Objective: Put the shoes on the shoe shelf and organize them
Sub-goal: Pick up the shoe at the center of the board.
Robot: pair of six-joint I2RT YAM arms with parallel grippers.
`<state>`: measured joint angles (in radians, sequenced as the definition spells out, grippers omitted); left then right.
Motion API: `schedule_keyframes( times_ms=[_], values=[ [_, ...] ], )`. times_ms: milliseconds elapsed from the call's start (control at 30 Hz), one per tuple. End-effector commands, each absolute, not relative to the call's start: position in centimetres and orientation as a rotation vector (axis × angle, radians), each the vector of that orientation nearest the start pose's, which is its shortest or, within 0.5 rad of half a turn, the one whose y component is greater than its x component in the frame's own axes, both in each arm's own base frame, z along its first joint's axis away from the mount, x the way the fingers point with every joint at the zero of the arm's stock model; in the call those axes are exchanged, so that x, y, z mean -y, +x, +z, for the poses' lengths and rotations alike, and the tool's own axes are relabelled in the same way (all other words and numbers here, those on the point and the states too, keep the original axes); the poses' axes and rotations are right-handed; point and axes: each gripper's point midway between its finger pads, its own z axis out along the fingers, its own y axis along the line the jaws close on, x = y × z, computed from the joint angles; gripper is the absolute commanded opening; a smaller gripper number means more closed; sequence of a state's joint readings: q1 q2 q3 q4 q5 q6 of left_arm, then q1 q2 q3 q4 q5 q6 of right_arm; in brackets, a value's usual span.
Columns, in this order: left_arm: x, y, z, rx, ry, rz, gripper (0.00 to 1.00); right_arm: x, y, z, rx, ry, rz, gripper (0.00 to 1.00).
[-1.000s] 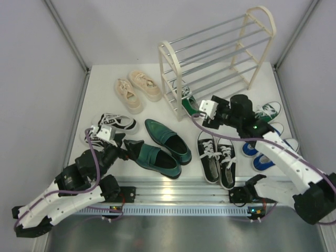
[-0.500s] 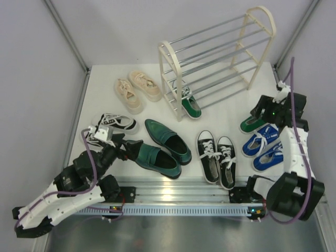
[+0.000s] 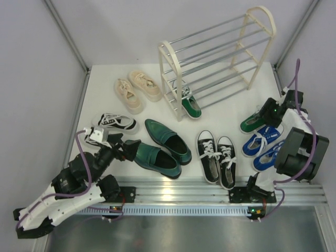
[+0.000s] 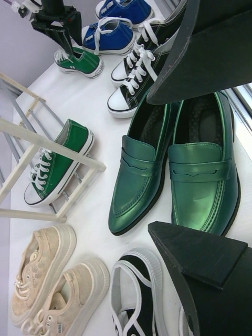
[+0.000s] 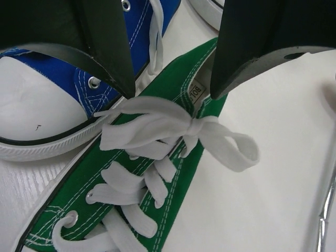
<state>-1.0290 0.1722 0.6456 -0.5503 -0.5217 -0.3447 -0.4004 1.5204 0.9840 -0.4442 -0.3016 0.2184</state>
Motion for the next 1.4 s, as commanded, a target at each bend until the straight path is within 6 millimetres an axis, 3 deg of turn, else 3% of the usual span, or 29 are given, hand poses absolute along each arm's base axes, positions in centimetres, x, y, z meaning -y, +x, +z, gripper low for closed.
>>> schedule_keyframes(
  times_ms=[0,333,500,533,600,633,733,833,900,933,1133,1233,1333,1367],
  values=[
    [11.3,15.9,27.2,-1.652,0.144,-0.62,0.99,10.1,36.7,9.5,-2.35,0.68,0.22,0.59],
    [11.8,15.9,26.9,-1.668,0.168,-0.618,0.99,11.1,38.5,6.6,-2.397,0.705,0.132,0.52],
    [12.5,15.9,26.5,-1.69,0.198,-0.622,0.99,10.5,38.6,6.5,-2.39,0.64,0.151,0.3],
    [12.7,15.9,26.4,-1.694,0.205,-0.622,0.98,10.4,38.7,7.2,-2.371,0.613,0.153,0.16],
    [13.0,15.8,26.4,-1.7,0.218,-0.628,0.98,10.2,38.7,8.1,-2.344,0.552,0.161,0.08],
    [13.3,15.8,26.2,-1.706,0.233,-0.634,0.98,10.2,38.8,9.8,-2.294,0.524,0.164,0.02],
    [14.5,15.5,26.1,-1.715,0.285,-0.667,0.98,9.5,38.6,12.5,-2.197,0.421,0.213,0.0],
    [16.1,15.1,26.2,-1.706,0.324,-0.735,0.99,7.7,37.9,17.7,-2.054,0.247,0.269,0.0],
    [17.1,14.9,26.2,-1.705,0.329,-0.785,0.98,6.0,37.2,19.3,-2.005,0.142,0.325,0.0],
    [18.2,14.7,26.1,-1.7,0.352,-0.829,0.98,5.3,36.6,20.8,-1.966,0.096,0.332,0.0],
    [22.4,14.2,25.6,-1.707,0.382,-1.009,0.98,0.5,32.3,24.7,-1.866,-0.184,0.45,0.0],
    [24.4,13.8,26.3,-1.688,0.41,-1.101,0.98,-2.1,29.3,25.7,-1.813,-0.356,0.492,0.0],
    [26.0,13.4,26.6,-1.682,0.432,-1.172,0.98,-4.6,26.4,26.0,-1.769,-0.584,0.526,0.0],
    [26.5,13.5,27.2,-1.658,0.425,-1.2,0.98,-5.9,24.8,25.3,-1.795,-0.613,0.616,0.0]
  ],
)
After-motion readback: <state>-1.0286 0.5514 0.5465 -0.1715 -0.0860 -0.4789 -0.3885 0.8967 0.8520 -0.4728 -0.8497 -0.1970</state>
